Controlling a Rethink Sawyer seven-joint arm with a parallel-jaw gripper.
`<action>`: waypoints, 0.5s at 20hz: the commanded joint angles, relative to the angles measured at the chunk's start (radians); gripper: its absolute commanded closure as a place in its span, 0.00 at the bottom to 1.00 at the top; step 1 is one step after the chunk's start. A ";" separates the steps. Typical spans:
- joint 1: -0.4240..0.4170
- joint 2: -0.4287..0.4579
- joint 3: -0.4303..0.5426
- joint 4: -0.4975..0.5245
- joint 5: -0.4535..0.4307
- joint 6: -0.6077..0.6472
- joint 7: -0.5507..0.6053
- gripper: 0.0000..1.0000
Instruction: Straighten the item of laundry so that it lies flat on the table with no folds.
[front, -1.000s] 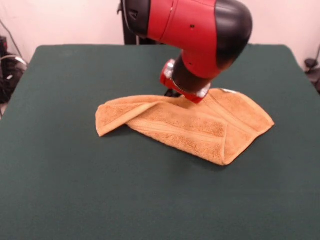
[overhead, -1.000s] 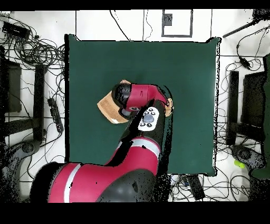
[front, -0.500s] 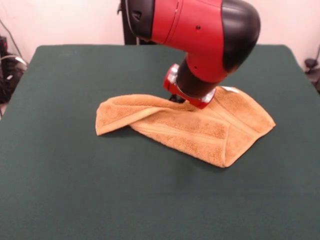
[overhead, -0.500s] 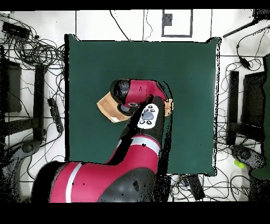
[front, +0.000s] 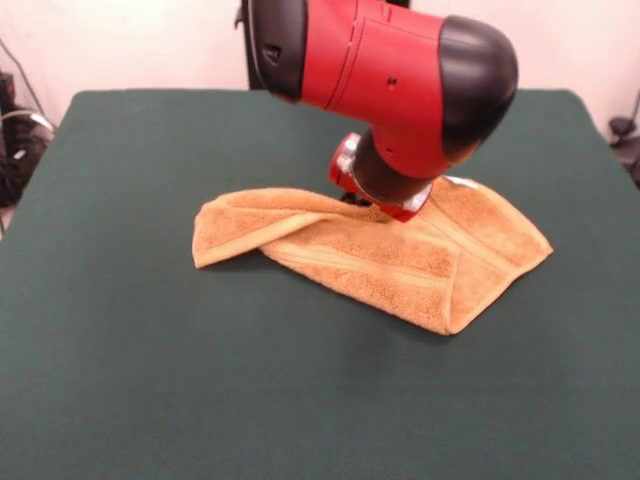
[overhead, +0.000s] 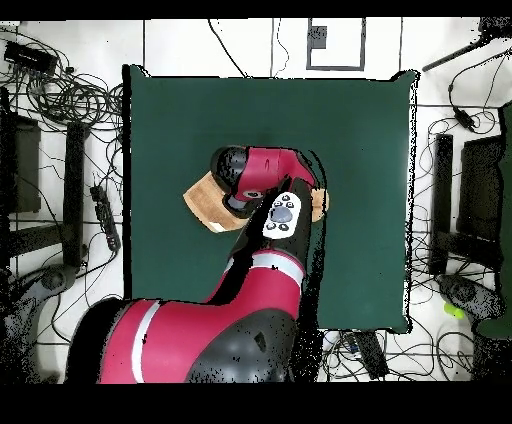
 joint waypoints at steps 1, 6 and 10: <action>-0.003 0.008 0.152 -0.035 0.094 0.101 0.134 1.00; 0.007 -0.038 0.140 -0.010 0.105 0.114 0.148 1.00; 0.015 -0.083 0.131 0.015 0.117 0.129 0.152 1.00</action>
